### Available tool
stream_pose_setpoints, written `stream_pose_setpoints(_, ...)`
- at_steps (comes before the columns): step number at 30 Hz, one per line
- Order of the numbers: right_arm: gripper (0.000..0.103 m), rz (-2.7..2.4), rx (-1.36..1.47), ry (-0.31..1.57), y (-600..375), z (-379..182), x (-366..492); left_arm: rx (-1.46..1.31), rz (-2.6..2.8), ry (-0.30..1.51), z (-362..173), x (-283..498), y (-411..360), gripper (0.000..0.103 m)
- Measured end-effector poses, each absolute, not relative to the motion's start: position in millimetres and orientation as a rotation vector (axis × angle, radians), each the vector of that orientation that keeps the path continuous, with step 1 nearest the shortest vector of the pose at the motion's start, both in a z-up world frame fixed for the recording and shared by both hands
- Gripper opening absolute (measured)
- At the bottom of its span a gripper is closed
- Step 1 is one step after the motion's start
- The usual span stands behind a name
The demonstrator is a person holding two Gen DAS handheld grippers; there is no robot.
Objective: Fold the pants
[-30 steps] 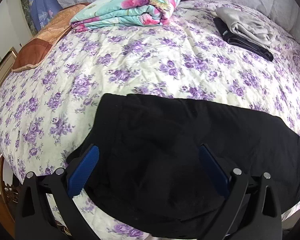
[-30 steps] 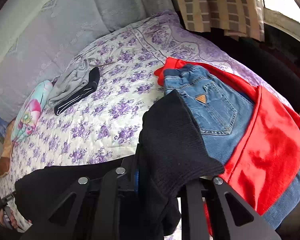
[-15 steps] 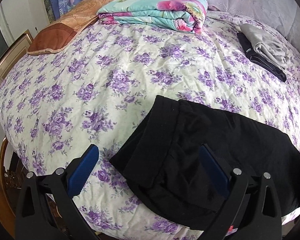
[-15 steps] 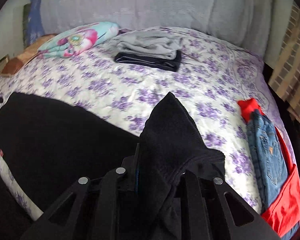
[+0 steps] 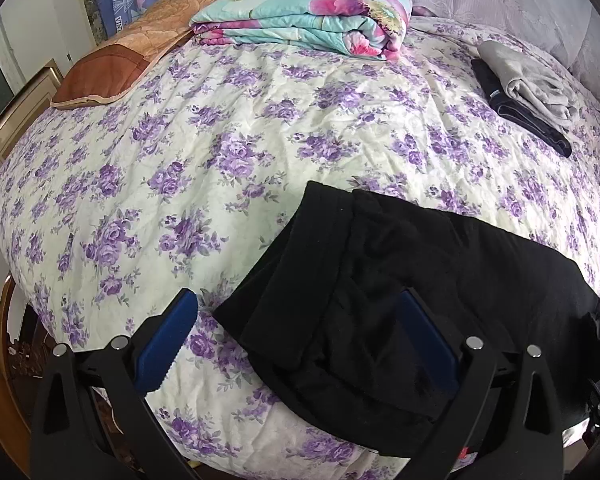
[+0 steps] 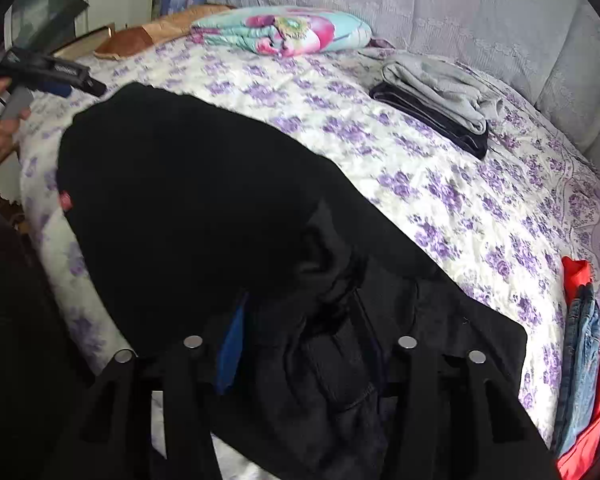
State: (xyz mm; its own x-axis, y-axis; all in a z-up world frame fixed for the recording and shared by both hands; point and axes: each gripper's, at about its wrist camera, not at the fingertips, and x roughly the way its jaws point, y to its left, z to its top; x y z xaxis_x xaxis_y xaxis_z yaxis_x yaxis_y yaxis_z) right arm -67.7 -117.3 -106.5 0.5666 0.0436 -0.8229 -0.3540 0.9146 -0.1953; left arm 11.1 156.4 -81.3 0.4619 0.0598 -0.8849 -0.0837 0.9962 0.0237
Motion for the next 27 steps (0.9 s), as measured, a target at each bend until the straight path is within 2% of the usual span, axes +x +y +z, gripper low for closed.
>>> stream_pose_setpoints(6, 0.059, 0.209, -0.049, 0.851, -155, -57, -75, -0.02, 0.094, 1.088, -82, 10, 157, 0.098)
stream_pose_setpoints(7, 0.057, 0.177, -0.008, 0.848, -164, -57, -72, -0.02, 0.097, 1.09, -82, 8, 158, 0.098)
stream_pose_setpoints(9, 0.042, 0.128, 0.021, 0.88, -171, -69, -64, -0.02, 0.104, 1.096, -84, 6, 161, 0.098)
stream_pose_setpoints(12, 0.038, 0.101, 0.005, 0.988, -162, -103, -47, -0.027, 0.117, 1.1, -84, 3, 167, 0.098)
stream_pose_setpoints(15, 0.042, 0.11, -0.063, 1.089, -144, -140, -34, -0.036, 0.127, 1.1, -84, -1, 173, 0.098)
stream_pose_setpoints(21, 0.04, 0.142, -0.108, 0.981, -134, -108, -44, -0.061, 0.148, 1.109, -89, -9, 179, 0.098)
stream_pose_setpoints(25, 0.045, 0.157, -0.145, 1.148, -131, -149, -31, -0.085, 0.149, 1.132, -99, -13, 182, 0.098)
stream_pose_setpoints(27, 0.045, 0.164, -0.142, 1.124, -130, -143, -33, -0.102, 0.152, 1.142, -102, -14, 184, 0.098)
